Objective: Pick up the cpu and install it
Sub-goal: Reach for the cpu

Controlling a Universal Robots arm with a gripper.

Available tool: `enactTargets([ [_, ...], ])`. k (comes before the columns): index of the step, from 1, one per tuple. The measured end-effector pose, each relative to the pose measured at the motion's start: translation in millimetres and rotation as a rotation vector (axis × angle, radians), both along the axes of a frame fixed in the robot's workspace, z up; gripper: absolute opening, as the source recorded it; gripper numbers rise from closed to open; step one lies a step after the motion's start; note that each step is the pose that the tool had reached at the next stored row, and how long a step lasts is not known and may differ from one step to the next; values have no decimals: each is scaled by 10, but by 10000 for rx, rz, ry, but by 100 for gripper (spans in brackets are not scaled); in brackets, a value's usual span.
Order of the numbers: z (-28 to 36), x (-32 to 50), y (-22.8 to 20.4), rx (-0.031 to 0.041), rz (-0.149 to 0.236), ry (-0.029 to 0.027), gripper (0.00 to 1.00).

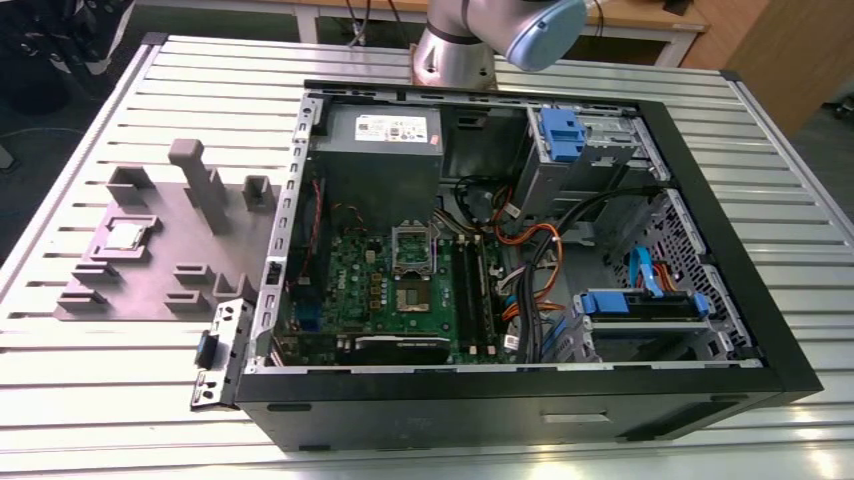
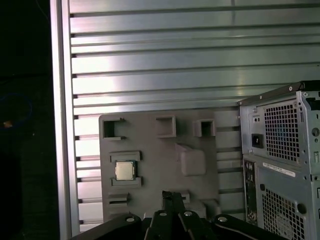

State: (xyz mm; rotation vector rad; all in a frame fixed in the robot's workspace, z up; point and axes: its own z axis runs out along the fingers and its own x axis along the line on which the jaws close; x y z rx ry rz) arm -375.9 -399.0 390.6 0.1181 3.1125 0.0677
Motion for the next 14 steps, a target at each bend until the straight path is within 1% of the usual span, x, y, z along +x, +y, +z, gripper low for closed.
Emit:
enactTargets([
  [6,0,-54,0,-1,1,2,11],
  [14,0,-59,0,0,1,1,11],
])
